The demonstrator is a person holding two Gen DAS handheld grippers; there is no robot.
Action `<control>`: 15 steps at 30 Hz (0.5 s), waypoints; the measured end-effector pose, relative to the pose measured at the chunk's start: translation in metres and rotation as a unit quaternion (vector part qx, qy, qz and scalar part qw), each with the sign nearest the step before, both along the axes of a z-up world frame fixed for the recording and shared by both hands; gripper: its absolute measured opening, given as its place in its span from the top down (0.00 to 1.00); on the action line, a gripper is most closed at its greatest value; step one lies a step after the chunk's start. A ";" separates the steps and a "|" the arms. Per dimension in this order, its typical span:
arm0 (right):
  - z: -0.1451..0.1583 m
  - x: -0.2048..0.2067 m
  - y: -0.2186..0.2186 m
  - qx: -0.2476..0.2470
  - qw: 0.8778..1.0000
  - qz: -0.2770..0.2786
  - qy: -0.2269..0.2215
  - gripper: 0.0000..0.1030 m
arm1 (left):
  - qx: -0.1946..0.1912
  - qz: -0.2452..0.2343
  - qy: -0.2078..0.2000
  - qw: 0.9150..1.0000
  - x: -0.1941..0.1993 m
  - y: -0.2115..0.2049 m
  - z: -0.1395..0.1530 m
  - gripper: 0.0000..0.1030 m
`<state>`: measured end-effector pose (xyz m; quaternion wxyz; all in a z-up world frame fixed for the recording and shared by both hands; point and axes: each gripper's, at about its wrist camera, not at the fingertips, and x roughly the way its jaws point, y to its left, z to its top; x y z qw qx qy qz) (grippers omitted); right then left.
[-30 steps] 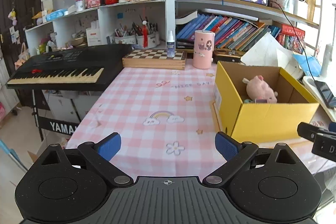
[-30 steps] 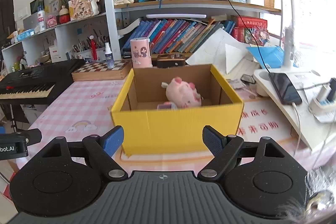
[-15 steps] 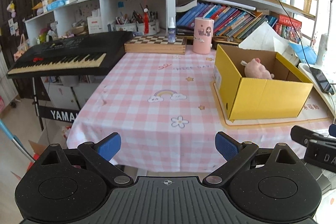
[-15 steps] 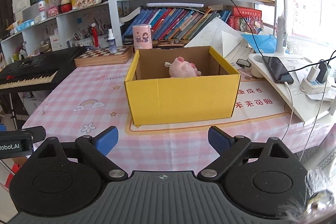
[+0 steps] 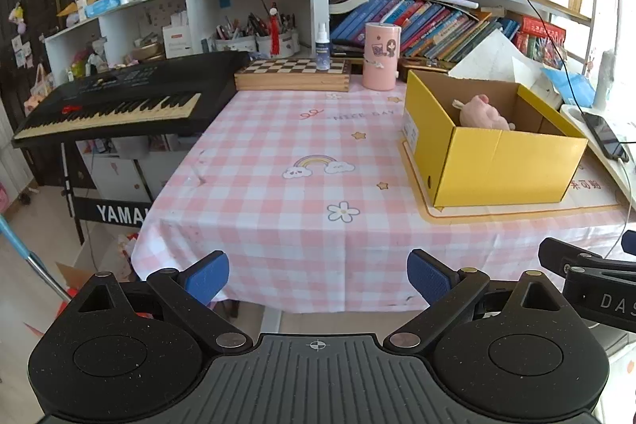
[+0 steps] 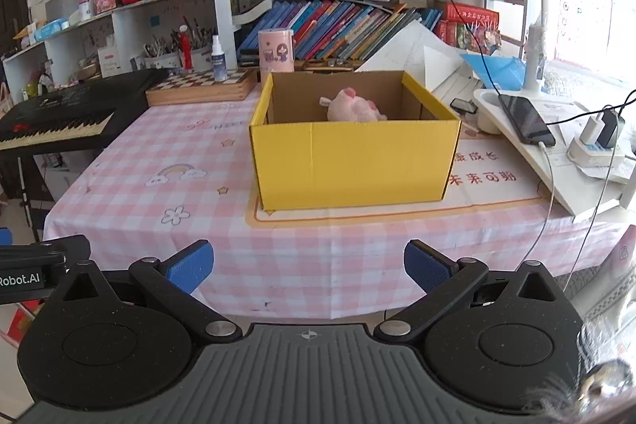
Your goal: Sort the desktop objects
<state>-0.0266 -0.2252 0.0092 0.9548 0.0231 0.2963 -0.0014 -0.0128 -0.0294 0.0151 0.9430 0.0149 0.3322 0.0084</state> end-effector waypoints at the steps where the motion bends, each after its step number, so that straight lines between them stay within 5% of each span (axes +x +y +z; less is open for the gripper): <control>1: 0.000 -0.001 0.001 -0.001 1.000 0.001 -0.001 0.00 | 0.001 -0.001 -0.001 1.000 0.000 0.000 0.000 0.05; 15: -0.002 0.000 0.000 -0.001 1.000 0.005 0.005 0.00 | 0.005 -0.002 0.005 1.000 0.000 0.003 0.000 0.05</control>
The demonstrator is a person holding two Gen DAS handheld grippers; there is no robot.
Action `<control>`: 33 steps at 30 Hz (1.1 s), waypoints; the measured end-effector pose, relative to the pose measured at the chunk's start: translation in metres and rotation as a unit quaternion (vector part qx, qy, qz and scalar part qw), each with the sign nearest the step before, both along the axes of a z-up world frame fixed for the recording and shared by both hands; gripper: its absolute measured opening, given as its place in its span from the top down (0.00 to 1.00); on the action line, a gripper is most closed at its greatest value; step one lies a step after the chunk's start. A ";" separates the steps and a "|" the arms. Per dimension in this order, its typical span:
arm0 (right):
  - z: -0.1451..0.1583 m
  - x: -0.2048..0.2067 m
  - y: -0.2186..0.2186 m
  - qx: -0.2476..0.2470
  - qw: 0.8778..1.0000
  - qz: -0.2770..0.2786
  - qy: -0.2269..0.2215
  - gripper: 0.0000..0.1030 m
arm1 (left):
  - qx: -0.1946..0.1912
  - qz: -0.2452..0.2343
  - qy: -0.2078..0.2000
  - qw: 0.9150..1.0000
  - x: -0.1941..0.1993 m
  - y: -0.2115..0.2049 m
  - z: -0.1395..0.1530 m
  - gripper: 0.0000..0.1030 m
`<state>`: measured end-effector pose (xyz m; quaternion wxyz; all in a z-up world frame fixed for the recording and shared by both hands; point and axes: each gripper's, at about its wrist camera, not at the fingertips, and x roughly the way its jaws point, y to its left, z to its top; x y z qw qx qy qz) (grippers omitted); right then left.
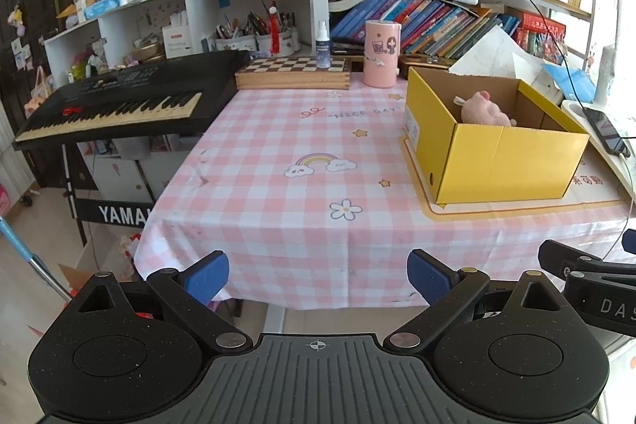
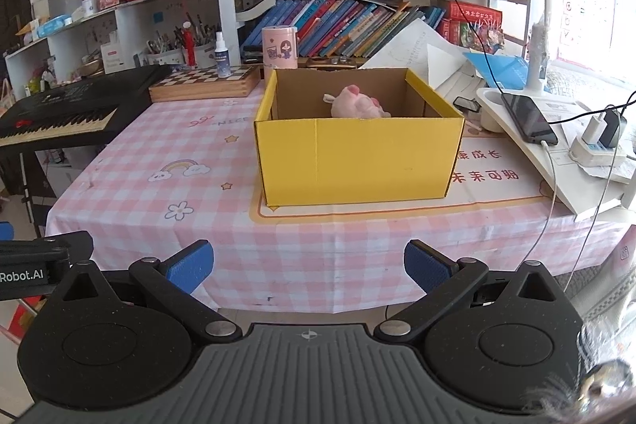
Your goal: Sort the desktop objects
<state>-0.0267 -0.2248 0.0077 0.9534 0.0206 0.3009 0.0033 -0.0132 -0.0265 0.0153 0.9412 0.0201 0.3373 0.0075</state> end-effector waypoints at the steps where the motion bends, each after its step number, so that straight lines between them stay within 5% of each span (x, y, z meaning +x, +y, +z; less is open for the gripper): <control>1: -0.001 0.000 0.000 0.000 1.000 0.001 0.003 0.00 | -0.001 0.001 0.003 1.000 0.000 0.000 0.000 0.05; 33: -0.007 0.000 -0.001 -0.002 1.000 0.003 0.017 0.00 | 0.009 -0.014 0.023 1.000 0.002 -0.006 -0.009 0.04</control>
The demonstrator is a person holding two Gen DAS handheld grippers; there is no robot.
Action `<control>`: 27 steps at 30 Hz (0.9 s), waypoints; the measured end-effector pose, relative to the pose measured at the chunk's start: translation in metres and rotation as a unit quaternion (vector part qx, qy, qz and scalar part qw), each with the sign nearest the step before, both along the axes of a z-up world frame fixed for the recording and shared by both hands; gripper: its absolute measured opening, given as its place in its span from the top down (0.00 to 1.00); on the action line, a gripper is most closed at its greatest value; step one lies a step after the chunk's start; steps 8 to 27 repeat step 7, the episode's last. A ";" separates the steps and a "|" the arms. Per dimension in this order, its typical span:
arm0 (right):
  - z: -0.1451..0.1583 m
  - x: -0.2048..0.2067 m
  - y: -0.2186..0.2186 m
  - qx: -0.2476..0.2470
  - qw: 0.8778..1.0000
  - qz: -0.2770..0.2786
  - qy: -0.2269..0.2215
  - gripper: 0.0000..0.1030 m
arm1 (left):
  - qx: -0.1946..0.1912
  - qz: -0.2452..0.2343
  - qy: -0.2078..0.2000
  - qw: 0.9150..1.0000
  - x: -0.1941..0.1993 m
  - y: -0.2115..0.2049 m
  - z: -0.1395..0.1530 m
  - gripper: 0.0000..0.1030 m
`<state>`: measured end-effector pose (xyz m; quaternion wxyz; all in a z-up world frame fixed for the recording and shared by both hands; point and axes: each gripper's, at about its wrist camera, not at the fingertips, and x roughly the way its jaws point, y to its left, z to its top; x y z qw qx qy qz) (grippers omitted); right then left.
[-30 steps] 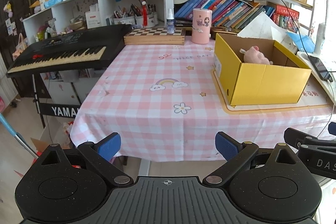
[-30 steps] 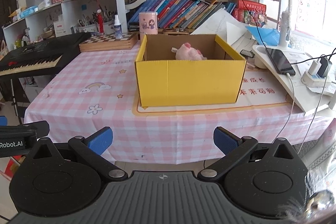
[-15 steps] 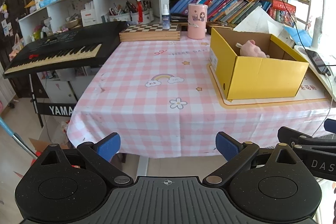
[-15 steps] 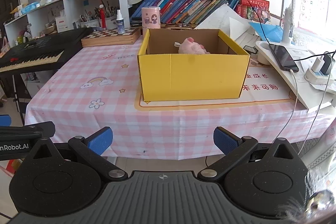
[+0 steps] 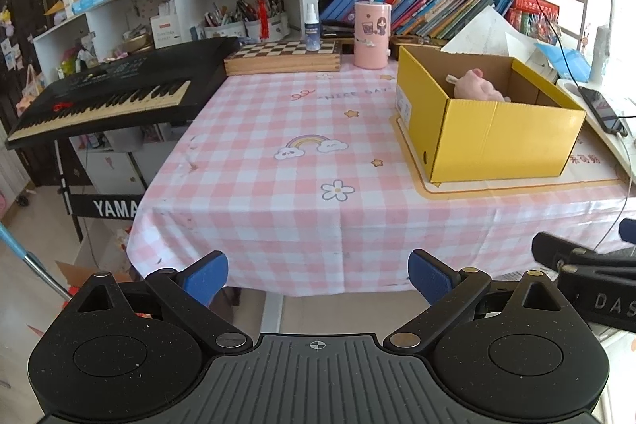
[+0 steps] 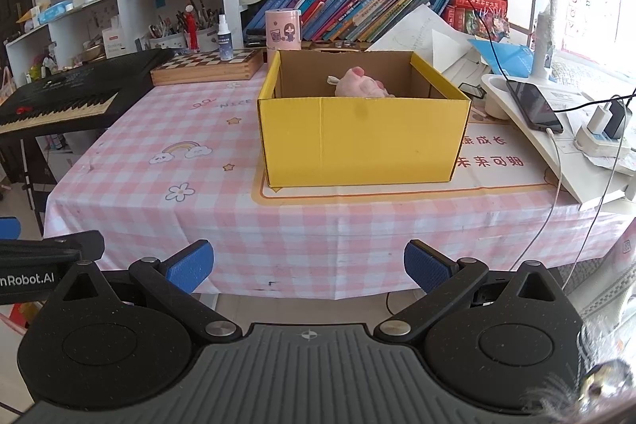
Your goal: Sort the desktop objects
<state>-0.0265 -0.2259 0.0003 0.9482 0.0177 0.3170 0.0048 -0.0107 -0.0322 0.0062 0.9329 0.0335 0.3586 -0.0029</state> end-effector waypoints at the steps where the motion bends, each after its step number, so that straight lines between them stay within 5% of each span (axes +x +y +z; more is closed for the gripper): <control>1: 0.000 0.000 -0.001 0.000 1.000 -0.001 -0.001 0.00 | -0.002 0.001 0.001 1.000 0.001 0.000 -0.001 0.04; 27: -0.002 0.005 -0.003 -0.001 1.000 -0.003 0.005 0.00 | -0.010 0.001 0.003 1.000 0.003 0.001 -0.002 0.04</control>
